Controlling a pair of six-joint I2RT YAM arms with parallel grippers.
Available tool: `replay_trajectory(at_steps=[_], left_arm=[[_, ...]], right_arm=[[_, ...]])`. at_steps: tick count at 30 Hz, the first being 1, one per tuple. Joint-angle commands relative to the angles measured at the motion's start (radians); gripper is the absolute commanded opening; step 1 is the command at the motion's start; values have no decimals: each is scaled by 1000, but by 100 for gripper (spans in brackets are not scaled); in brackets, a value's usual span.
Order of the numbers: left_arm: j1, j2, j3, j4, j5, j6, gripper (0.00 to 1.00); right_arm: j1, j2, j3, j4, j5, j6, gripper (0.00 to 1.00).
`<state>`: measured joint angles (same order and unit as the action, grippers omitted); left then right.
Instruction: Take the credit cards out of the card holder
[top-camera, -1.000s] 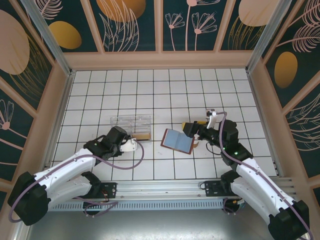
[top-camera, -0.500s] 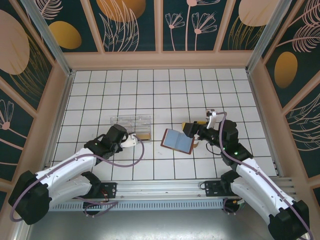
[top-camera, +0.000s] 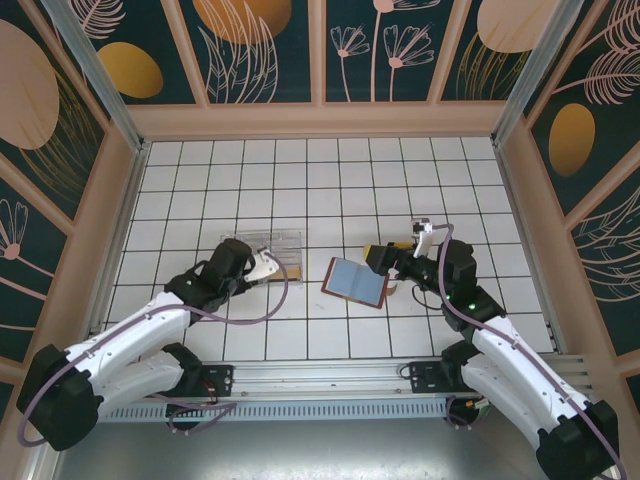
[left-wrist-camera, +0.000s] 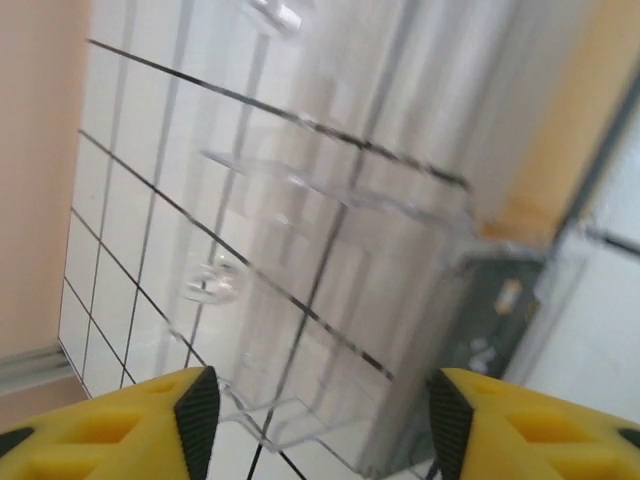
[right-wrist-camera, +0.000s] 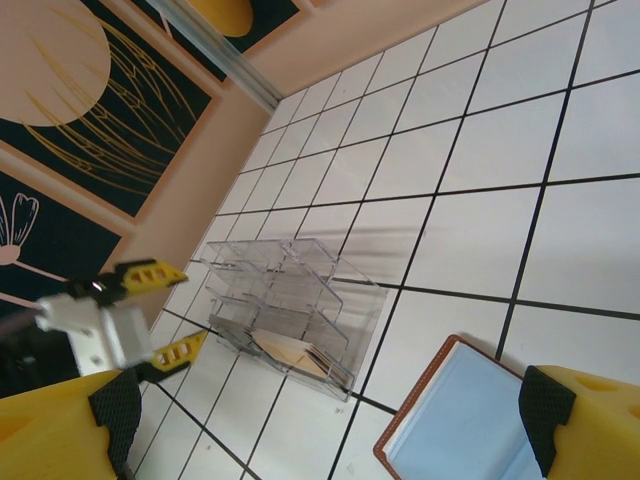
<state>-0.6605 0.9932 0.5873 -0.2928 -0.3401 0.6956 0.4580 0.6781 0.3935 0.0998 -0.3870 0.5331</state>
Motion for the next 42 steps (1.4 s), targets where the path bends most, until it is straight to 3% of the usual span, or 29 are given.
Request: replay_trajectory(at_steps=[1, 2, 3, 7, 10, 13, 20, 26, 32, 37, 42], left_arm=[[15, -17, 109, 54, 67, -255, 80], [14, -11, 138, 61, 76, -323, 96], [13, -2, 165, 68, 85, -385, 99], [21, 35, 219, 162, -14, -638, 99], [60, 76, 234, 212, -25, -790, 99], [107, 131, 227, 272, -92, -875, 99], [314, 178, 170, 409, -168, -982, 99], [509, 198, 112, 481, -182, -1003, 99], [665, 204, -11, 592, -114, -1016, 99], [686, 233, -139, 799, -131, -991, 99], [694, 358, -206, 1063, -35, -1008, 99]], right_arm=[[-1, 4, 5, 16, 54, 8, 99], [0, 8, 11, 7, 82, 14, 99], [1, 12, 18, -6, 115, 21, 99], [1, 54, 49, -67, 263, 54, 99], [1, 114, 92, -121, 375, 73, 99], [2, 188, 136, -178, 513, 78, 99], [3, 320, 248, -246, 745, -15, 99], [-7, 325, 200, -19, 933, -193, 99], [-128, 419, 179, 116, 943, -327, 99], [-256, 465, 83, 325, 902, -431, 99], [-383, 518, -1, 550, 762, -442, 99]])
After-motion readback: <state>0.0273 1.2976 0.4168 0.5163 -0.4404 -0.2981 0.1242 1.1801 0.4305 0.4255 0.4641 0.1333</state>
